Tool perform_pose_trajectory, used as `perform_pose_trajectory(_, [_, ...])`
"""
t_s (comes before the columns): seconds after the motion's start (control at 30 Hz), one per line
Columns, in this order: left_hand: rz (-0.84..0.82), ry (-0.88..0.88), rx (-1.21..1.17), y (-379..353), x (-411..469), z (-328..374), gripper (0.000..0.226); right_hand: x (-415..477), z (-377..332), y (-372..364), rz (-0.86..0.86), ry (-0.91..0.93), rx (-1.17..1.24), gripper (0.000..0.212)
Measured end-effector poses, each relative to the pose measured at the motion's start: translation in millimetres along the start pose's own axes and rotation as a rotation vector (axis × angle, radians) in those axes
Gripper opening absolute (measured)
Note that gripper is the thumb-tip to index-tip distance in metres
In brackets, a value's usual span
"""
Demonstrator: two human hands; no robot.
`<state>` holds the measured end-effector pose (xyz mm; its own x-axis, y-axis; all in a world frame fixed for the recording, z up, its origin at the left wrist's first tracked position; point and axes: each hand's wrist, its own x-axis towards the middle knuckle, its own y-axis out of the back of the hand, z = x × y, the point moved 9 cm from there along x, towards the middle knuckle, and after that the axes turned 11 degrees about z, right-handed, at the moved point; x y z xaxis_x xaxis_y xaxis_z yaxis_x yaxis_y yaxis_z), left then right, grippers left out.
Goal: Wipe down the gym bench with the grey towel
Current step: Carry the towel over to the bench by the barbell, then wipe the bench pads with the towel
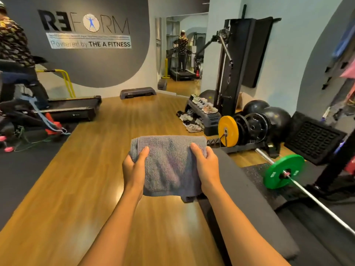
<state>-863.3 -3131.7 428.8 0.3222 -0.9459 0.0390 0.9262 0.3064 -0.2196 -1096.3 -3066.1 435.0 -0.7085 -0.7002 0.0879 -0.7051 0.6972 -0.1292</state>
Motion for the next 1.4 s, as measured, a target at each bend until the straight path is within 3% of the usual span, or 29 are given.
perform_pose_trajectory(0.3, [-0.286, 0.08, 0.102, -269.3, 183.1, -113.9, 0.031, 263.4, 78.1, -3.5, 0.324, -0.02, 0.052, 0.026])
perform_pose_trajectory(0.47, [-0.575, 0.134, 0.23, -423.9, 235.8, -194.9, 0.039, 374.1, 128.2, 33.8, 0.517, -0.078, 0.082, 0.03])
perform_pose_trajectory(0.67, [-0.92, 0.23, 0.425, -569.7, 257.5, -305.5, 0.009, 448.4, 182.9, 87.4, 0.797, -0.145, -0.023, 0.046])
perform_pose_trajectory(0.8, [-1.139, 0.289, 0.526, -648.3, 269.5, -435.1, 0.005, 501.1, 253.5, 100.2, 0.943, -0.158, -0.153, 0.048])
perform_pose_trajectory(0.97, [-1.339, 0.297, 0.505, -706.9, 286.8, -592.5, 0.014, 572.1, 332.6, 88.3, 1.004, 0.037, -0.44, 0.03])
perform_pose_trajectory(1.0, [-1.349, 0.367, 0.462, -711.4, 289.3, -620.5, 0.016, 584.5, 346.9, 82.0, 1.008, 0.104, -0.496, 0.031])
perform_pose_trajectory(1.07, [-1.349, 0.685, 0.374, -715.9, 283.8, -670.2, 0.029, 604.5, 382.2, 62.5, 0.986, 0.228, -0.645, 0.037])
perform_pose_trajectory(1.13, [-1.404, 0.922, 0.31, -722.5, 276.6, -710.8, 0.056, 621.1, 431.2, 31.6, 0.884, 0.295, -0.954, 0.045])
perform_pose_trajectory(1.17, [-1.451, 0.957, 0.302, -727.6, 276.7, -727.3, 0.067, 630.5, 466.0, 15.2, 0.769, 0.249, -1.147, 0.046])
perform_pose_trajectory(1.2, [-1.49, 0.937, 0.319, -730.8, 280.7, -742.8, 0.069, 637.0, 507.0, 2.9, 0.615, 0.137, -1.281, 0.045])
perform_pose_trajectory(1.27, [-1.545, 0.609, 0.455, -734.3, 301.9, -768.0, 0.054, 635.7, 579.8, -4.9, 0.384, -0.116, -1.253, 0.035])
perform_pose_trajectory(1.33, [-1.525, 0.141, 0.53, -743.3, 324.6, -780.7, 0.038, 636.3, 601.8, 5.8, 0.495, -0.14, -0.99, 0.029])
perform_pose_trajectory(1.4, [-1.486, -0.048, 0.46, -747.9, 331.2, -782.1, 0.036, 648.2, 604.9, 24.7, 0.672, -0.115, -1.06, 0.036])
